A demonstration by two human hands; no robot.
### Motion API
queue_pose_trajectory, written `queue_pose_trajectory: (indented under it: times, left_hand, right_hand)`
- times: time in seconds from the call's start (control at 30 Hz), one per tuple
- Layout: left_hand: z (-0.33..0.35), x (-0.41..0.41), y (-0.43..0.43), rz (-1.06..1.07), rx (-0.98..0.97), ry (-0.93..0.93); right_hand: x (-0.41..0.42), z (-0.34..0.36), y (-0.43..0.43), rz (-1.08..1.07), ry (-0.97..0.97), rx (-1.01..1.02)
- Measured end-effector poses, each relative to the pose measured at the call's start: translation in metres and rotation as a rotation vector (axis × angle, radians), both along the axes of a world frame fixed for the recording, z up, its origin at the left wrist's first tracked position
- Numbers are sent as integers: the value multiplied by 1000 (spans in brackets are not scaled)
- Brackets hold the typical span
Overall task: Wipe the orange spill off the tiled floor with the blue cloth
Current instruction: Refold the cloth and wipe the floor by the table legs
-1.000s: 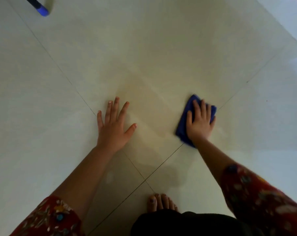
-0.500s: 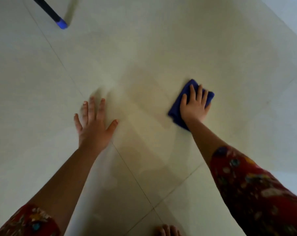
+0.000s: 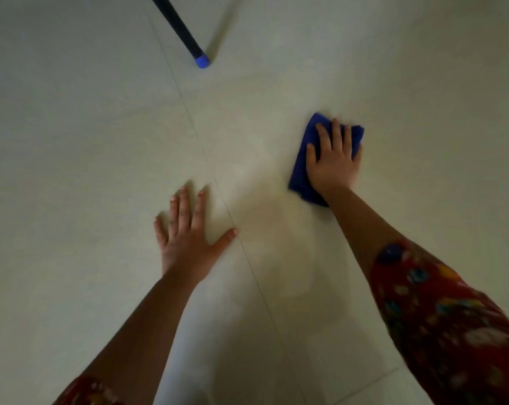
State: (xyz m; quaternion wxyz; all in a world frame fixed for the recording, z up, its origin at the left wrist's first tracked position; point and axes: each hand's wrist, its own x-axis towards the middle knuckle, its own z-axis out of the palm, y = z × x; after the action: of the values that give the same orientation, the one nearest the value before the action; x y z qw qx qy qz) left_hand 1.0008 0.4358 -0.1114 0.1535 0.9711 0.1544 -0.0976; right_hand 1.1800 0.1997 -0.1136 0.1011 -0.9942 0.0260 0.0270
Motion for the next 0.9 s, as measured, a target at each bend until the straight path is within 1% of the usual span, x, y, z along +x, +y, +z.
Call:
queue_pose_trajectory:
  times: [0.03,0.07,0.1,0.13,0.17,0.23,0.27,0.3,0.33,0.37,0.4,0.43,0.5,0.53,0.57,0.6,0.63,0.7,0.73,0.77,0.8,0.83,0.87,0.9]
  left_hand:
    - [0,0,1,-13,-2,-1]
    - [1,2,4,-25,-2,-1]
    - [1,4,7,-35,-23,12]
    - [0,7,10,-24,-75,24]
    - [2,11,13,30,-153,14]
    - [7,15,26,233,-285,-77]
    - [10,11,32,306,-299,-105]
    - [11,5,38,330,-277,-111]
    - [12,-5,44,307,-242,-93]
    - [14,-14,48,252,-212,-66]
    - [15,-24,51,179,-191,-44]
    - [15,-32,51,99,-177,-18]
    - [16,-45,45,-19,-169,28]
    - [16,-50,39,-61,-174,40]
    - [16,-53,33,-91,-179,48]
    - [16,-56,27,-104,-181,49]
    - [15,-59,21,-97,-185,54]
    - [15,-68,12,-13,-193,65]
    - [16,-74,10,34,-194,65]
    - [15,-81,12,53,-193,70]
    - [15,-87,13,33,-191,75]
    - [15,-93,16,-10,-180,77]
    - [15,-97,19,-67,-156,77]
    - [13,-99,17,-131,-134,77]
  right_hand:
    - [18,2,21,-31,7,4]
    - [34,5,49,9,9,21]
    - [44,6,78,103,1,37]
    - [48,7,107,237,-2,41]
    - [43,7,135,389,-3,35]
    - [13,4,172,674,-15,22]
    - [-10,1,175,822,-34,25]
    - [-33,-2,166,965,-59,42]
    - [-51,-6,147,1072,-60,40]
    - [-58,-11,119,1111,-51,27]
    - [-54,-14,91,1083,-71,23]
    - [-42,-17,64,972,-105,19]
    - [-16,-10,32,610,-77,-4]
    - [-7,-6,33,436,-46,0]
    - [-6,-2,45,335,-31,21]
    - [-16,1,64,337,-41,33]
    - [-32,1,86,417,-73,35]
    - [-94,-4,112,751,-116,22]
    - [-129,-7,109,913,-92,21]
    - [-154,-9,98,1016,-47,27]
    - [-163,-9,79,1046,-17,49]
    - [-156,-9,58,1002,-39,85]
    - [-141,-9,37,892,-62,97]
    - [-124,-8,9,725,-70,89]
